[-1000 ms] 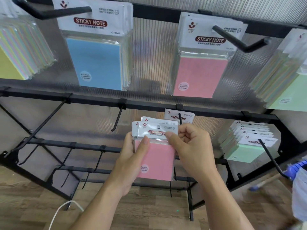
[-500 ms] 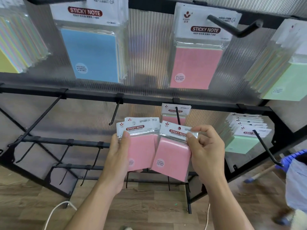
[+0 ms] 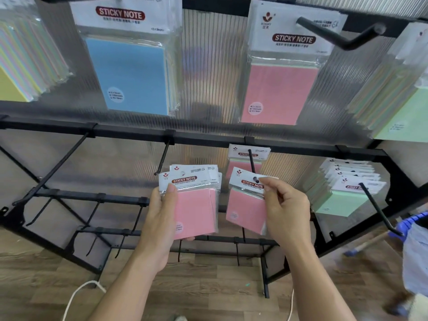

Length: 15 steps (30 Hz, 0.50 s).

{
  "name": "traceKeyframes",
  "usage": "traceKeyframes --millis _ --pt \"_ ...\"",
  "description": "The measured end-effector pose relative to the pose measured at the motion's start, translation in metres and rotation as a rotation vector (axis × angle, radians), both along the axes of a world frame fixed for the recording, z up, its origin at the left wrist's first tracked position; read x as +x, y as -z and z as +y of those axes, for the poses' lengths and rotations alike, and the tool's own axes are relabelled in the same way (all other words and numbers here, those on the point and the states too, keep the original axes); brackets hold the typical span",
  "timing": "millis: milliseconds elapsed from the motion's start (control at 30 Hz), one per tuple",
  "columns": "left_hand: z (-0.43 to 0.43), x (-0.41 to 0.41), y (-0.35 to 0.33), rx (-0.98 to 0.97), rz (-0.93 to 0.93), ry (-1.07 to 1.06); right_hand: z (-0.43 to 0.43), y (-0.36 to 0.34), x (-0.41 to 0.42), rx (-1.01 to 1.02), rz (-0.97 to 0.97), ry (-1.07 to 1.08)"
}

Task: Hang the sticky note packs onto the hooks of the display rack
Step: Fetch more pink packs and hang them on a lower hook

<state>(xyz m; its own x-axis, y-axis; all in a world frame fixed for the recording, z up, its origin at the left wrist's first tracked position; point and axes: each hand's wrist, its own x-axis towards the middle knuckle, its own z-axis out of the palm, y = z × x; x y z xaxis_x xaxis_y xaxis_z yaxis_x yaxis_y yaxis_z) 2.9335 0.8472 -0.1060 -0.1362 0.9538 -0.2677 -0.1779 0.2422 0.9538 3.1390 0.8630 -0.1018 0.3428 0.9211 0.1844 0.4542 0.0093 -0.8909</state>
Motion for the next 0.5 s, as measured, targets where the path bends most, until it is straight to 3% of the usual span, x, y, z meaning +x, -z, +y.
traceKeyframes --millis 300,500 --pt "0.007 0.005 -0.001 -0.010 0.001 0.036 0.029 0.000 0.006 -0.029 -0.163 -0.047" --pt "0.013 0.010 -0.002 0.017 0.007 0.062 0.047 -0.003 0.009 -0.132 -0.157 -0.115"
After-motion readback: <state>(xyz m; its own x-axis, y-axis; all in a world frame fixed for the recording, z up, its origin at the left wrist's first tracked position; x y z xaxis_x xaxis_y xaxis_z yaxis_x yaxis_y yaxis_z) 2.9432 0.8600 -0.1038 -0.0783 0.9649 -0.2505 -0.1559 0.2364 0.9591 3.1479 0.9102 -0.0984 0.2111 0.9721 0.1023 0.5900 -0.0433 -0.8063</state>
